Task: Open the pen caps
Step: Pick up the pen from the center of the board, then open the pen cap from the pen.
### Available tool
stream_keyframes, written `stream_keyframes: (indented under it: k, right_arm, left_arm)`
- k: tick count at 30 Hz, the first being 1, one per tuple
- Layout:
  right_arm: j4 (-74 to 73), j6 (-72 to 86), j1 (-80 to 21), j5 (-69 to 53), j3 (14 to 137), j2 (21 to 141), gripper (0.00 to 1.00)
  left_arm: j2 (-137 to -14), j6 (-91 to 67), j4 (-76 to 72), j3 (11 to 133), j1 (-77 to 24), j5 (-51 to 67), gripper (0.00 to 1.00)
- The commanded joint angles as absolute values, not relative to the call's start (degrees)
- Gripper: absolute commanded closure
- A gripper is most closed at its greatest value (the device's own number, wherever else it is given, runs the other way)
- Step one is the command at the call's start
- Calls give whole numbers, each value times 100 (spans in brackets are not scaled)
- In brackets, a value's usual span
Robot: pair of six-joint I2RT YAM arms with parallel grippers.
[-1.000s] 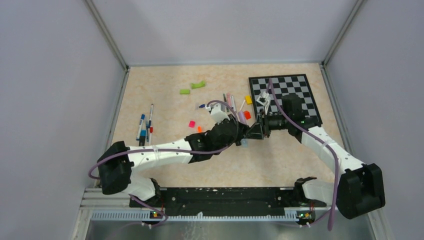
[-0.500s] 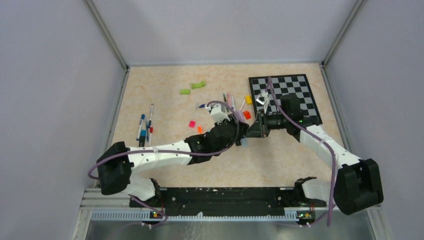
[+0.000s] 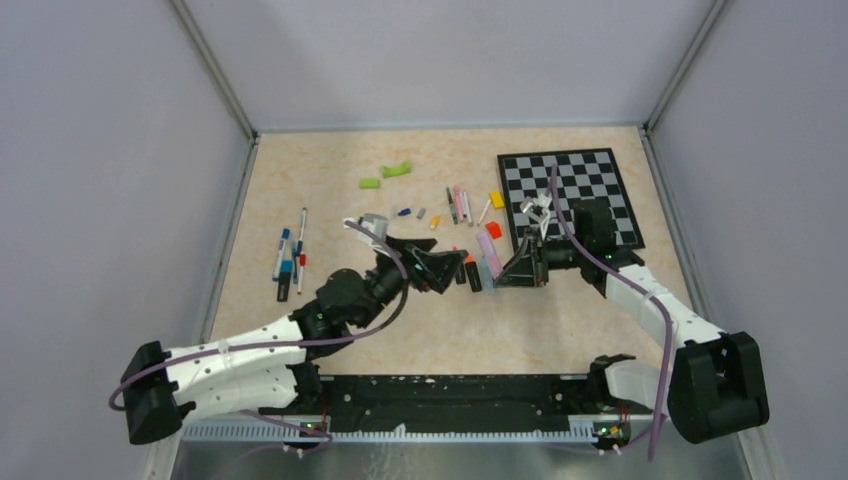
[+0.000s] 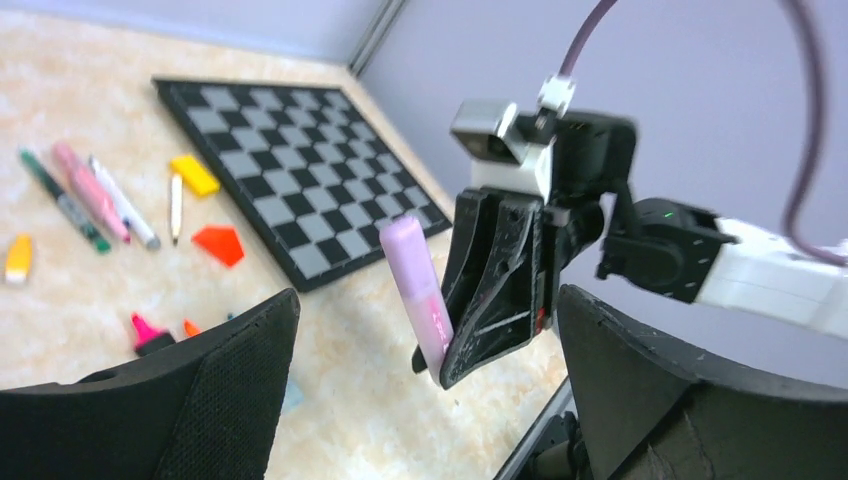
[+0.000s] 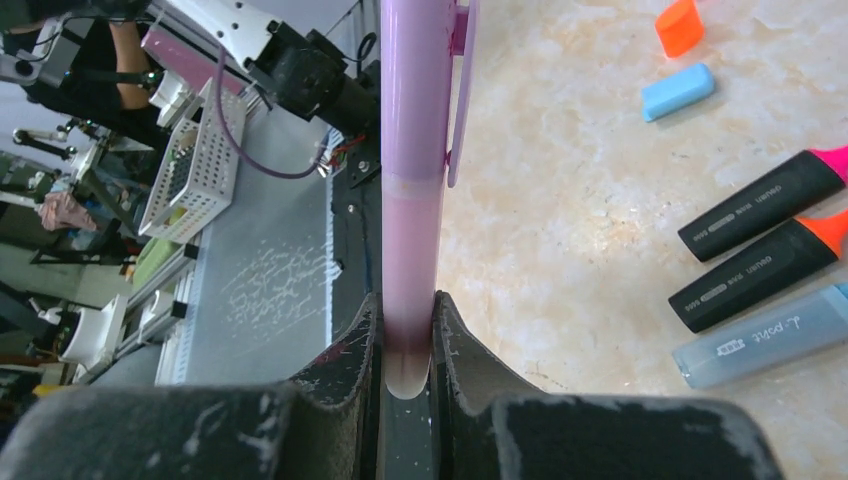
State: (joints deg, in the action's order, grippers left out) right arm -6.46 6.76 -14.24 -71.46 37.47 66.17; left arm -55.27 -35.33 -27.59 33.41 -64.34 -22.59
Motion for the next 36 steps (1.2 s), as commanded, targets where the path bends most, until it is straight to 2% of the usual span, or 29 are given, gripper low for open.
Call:
stream_keyframes:
  k: [1, 4, 9, 16, 24, 28, 36]
  right_arm:
    - [-173, 374, -1272, -7826, 3629, 6379, 100]
    - [-84, 360, -1237, -7993, 3569, 6381, 100]
    - [67, 401, -1236, -8200, 3457, 6398, 100]
    - [432, 636, -1232, -8356, 3341, 6468, 100]
    - [667, 809, -1235, -8417, 3275, 6511, 100]
    - [718, 863, -1244, -8445, 3272, 6552, 100]
    - [787, 942, -1275, -8375, 3258, 6595, 100]
  left_arm:
    - [-4854, -3115, -3357, 2959, -5601, -477, 1]
    - [-4837, -3749, -3733, 2725, -4894, 1012, 1]
    - [-5353, -4130, -4581, 2638, -4641, 1576, 1]
    - [-6767, -4495, -5923, 3050, -4619, 2368, 2]
    - [-7968, -4977, -7070, 3380, -4620, 2749, 24]
    - [-8459, -5275, -7472, 3583, -4619, 2938, 31]
    - [-8640, -5258, -7396, 3803, -4641, 2944, 47]
